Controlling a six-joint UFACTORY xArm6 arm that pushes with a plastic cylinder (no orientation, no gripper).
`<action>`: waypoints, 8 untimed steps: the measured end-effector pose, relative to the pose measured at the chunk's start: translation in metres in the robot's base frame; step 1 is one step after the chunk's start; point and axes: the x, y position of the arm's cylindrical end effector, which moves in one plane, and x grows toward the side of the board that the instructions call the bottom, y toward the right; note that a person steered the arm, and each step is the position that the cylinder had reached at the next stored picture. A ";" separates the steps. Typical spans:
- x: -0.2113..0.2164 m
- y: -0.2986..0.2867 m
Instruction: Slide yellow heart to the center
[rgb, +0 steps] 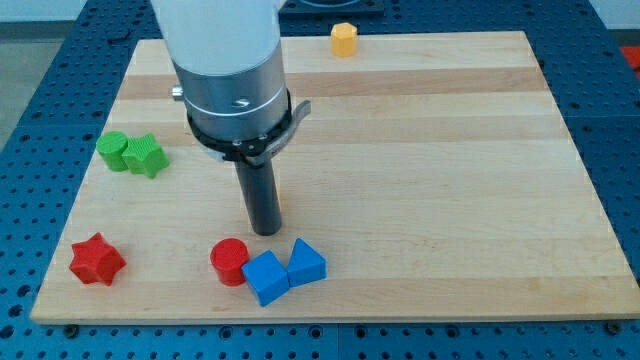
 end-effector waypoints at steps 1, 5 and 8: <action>-0.001 -0.008; -0.111 -0.008; -0.130 0.002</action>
